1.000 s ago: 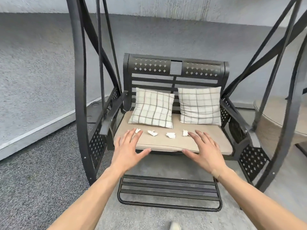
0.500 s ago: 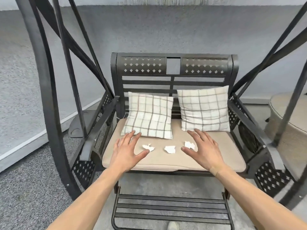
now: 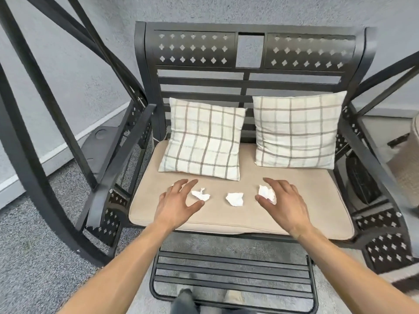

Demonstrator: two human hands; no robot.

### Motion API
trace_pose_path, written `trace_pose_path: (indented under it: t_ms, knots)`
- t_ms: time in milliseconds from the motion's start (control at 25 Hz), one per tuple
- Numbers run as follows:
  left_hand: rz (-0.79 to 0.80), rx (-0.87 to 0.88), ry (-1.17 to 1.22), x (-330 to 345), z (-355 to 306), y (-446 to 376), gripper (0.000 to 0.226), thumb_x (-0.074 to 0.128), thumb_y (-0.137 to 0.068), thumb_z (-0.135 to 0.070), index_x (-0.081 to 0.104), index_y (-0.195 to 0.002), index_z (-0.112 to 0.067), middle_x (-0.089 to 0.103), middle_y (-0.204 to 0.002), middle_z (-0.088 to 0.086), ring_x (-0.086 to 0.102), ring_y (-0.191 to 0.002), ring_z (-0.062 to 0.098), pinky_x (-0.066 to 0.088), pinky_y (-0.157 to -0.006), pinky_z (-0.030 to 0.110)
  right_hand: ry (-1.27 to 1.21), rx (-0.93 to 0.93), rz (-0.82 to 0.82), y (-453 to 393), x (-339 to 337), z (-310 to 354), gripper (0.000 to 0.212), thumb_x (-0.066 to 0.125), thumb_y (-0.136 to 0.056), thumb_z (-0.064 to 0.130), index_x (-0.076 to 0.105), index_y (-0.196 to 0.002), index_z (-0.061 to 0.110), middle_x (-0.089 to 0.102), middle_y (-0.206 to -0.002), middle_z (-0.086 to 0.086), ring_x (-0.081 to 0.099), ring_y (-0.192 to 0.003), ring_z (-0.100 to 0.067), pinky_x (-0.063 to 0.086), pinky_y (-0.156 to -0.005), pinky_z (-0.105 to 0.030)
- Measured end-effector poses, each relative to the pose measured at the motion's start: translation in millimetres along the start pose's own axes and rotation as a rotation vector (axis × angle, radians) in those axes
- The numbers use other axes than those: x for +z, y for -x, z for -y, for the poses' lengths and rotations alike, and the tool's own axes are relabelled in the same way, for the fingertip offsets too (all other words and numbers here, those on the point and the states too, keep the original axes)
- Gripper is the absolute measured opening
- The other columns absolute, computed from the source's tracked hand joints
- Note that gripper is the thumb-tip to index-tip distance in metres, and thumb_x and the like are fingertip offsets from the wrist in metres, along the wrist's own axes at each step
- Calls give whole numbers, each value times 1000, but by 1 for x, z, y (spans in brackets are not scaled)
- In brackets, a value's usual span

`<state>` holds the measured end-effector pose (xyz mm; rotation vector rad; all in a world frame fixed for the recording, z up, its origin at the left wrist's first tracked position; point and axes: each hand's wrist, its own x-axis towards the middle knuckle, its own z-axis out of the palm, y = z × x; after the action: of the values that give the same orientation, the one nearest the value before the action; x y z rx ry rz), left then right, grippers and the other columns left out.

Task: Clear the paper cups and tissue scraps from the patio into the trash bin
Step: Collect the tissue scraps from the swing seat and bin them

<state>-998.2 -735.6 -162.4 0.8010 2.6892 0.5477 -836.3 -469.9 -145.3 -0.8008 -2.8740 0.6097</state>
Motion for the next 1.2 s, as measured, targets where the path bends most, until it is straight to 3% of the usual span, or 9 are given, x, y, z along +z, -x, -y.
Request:
trace_pose_path:
  t_ms: [80,200,480,640,800,960,1200]
  knots:
    - [87,-40,86,12,13,-18,67,58,-84,-61,32,-144,-44,37,-144,-9,52,-121,18,47,-95,40,-12,53,12,-3,21,-2,55,53,-84,60,44,-134,36,53,-124,5,47,-115,-19,46,-87,-38]
    - [175,-40,102,36,35,-44,66,60,-84,-58,32,-143,-46,36,-140,-12,56,-114,17,52,-88,39,-20,134,76,-11,59,-3,53,53,-85,58,44,-132,37,52,-123,6,52,-112,-19,50,-82,-39]
    - [295,-5,0,123,74,-104,60,58,-87,-54,36,-142,-46,31,-146,-11,44,-127,14,50,-88,37,28,148,184,-66,165,-18,52,52,-87,55,43,-134,35,45,-132,8,55,-111,-19,48,-77,-36]
    - [356,-24,-135,186,98,-143,60,57,-89,-51,33,-144,-43,28,-149,-5,39,-130,21,49,-92,43,117,142,321,-100,239,-48,51,49,-92,49,39,-139,33,34,-144,3,47,-121,-25,48,-84,-40]
    - [356,-48,-165,230,113,-169,49,54,-91,-47,42,-138,-44,33,-145,-4,41,-125,22,46,-89,41,163,90,400,-115,288,-67,47,50,-93,42,42,-139,33,38,-142,-1,46,-119,-28,48,-85,-42]
    - [267,7,-135,248,125,-173,33,54,-94,-43,59,-126,-38,46,-134,-5,44,-119,21,45,-79,36,178,4,314,-120,307,-74,30,52,-94,33,60,-122,24,54,-124,-2,50,-108,-28,48,-73,-38]
    - [150,-72,-19,230,127,-174,19,54,-96,-36,69,-107,-32,64,-103,-7,59,-100,17,38,-69,27,-11,130,290,-136,297,-70,15,58,-90,17,70,-99,16,66,-107,-5,61,-88,-31,48,-70,-37]
